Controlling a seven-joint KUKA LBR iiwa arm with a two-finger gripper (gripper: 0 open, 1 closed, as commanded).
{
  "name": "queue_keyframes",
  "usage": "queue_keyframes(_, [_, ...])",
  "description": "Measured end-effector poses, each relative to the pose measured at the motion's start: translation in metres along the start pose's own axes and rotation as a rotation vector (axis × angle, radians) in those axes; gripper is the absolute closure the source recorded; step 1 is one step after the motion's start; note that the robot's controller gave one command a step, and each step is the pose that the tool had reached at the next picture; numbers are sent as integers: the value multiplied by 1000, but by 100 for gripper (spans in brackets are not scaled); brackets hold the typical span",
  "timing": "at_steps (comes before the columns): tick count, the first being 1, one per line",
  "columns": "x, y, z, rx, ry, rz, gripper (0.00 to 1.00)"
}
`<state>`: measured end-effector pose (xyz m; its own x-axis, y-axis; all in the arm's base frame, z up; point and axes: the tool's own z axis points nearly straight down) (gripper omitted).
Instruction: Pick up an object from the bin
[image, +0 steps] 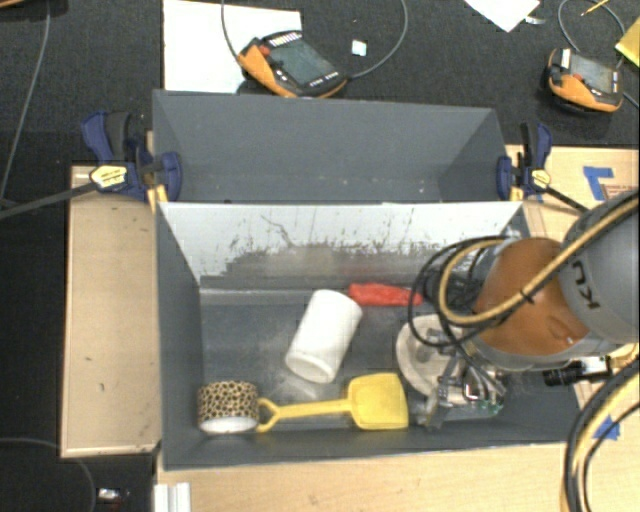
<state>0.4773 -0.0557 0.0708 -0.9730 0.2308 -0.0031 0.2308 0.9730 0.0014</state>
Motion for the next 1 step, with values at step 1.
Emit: queue_keyframes(1, [17, 122, 0, -3, -8, -49, 100])
